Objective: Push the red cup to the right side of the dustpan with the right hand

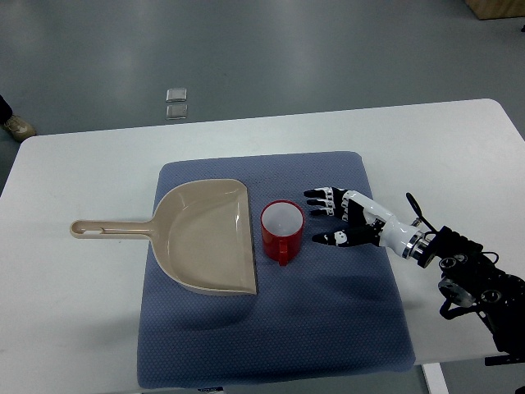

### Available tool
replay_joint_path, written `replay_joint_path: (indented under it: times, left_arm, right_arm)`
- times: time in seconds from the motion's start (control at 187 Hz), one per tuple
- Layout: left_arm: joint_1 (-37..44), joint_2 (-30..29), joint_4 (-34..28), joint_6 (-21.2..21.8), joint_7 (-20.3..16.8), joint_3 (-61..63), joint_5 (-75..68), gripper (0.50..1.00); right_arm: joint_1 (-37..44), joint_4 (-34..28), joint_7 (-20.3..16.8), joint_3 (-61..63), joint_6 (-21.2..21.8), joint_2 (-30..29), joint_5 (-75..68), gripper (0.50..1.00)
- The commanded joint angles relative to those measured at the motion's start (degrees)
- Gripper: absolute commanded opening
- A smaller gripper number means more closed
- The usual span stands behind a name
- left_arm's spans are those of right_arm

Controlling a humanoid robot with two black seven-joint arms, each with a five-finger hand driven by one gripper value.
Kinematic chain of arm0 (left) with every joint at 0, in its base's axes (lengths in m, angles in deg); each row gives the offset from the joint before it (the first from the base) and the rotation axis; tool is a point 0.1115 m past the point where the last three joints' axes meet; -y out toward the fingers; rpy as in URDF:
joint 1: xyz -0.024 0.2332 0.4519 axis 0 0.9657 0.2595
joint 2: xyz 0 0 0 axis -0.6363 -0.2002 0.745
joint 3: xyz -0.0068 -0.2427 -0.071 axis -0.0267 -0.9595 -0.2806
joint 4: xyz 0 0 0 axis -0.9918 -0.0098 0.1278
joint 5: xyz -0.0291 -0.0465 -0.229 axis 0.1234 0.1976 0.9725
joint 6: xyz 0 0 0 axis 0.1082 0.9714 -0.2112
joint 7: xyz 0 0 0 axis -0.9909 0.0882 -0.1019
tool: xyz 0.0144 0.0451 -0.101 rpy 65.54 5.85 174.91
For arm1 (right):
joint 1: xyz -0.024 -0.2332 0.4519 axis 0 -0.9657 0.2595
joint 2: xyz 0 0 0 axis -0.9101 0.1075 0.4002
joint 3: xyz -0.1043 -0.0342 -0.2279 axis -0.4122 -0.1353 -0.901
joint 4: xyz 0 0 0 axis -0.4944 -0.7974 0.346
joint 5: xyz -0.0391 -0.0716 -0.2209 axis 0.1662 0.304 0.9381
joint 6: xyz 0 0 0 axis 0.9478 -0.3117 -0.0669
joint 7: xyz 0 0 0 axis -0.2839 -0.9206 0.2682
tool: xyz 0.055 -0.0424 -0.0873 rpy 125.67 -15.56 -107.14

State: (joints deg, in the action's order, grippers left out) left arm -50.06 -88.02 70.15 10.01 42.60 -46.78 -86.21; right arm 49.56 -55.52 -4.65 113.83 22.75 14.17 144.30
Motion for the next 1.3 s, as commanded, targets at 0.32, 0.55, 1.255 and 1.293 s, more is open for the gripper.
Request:
replay_joint_path:
  times: [0.32, 0.55, 1.255, 1.293]
  left_arm:
    - [0.0, 0.0, 0.0, 0.0, 0.0, 0.0, 0.0, 1.000]
    - [0.0, 0.0, 0.0, 0.0, 0.0, 0.0, 0.0, 1.000]
    - [0.0, 0.0, 0.0, 0.0, 0.0, 0.0, 0.0, 1.000]
    - [0.0, 0.0, 0.0, 0.0, 0.0, 0.0, 0.0, 1.000]
  right_arm:
    - [1.1, 0.7, 0.0, 3.8, 1.8, 3.0, -6.4, 0.903]
    - [2.2, 2.9, 0.0, 3.8, 1.6, 4.1, -9.5, 0.903]
    - [2.2, -1.3, -1.8, 5.1, -16.7, 1.3, -19.9, 0.903]
    - [2.2, -1.3, -1.8, 5.6, -17.2, 1.2, -20.7, 0.907]
